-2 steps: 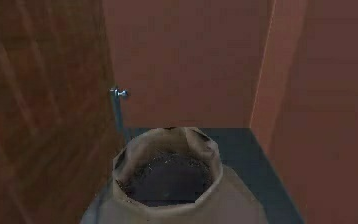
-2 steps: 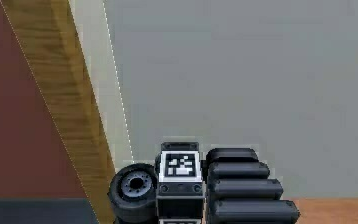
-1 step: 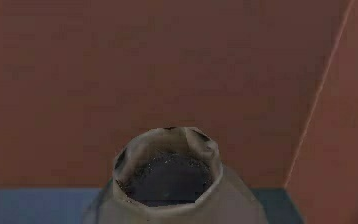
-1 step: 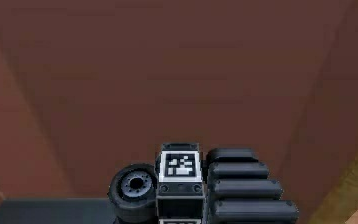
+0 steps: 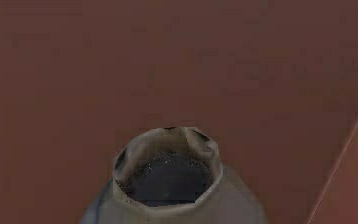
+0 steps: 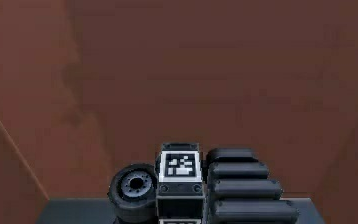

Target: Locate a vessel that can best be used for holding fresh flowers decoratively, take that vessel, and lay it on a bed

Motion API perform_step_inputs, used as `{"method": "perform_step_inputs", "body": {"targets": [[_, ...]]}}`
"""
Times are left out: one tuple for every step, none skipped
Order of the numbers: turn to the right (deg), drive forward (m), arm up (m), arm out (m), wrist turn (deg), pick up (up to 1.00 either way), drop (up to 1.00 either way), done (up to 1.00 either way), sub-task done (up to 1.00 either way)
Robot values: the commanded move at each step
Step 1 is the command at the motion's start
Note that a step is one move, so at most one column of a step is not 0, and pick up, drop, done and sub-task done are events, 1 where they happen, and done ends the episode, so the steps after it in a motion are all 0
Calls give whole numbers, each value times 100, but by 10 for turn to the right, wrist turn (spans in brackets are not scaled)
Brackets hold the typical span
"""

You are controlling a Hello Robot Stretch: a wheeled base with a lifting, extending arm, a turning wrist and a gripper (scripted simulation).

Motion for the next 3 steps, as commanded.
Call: {"method": "perform_step_inputs", "body": {"targets": [[-450, 0, 0, 0, 0, 0, 0, 0, 0], [-240, 0, 0, 0, 0, 0, 0, 0, 0], [0, 60, 0, 0, 0, 0, 0, 0, 0]]}}
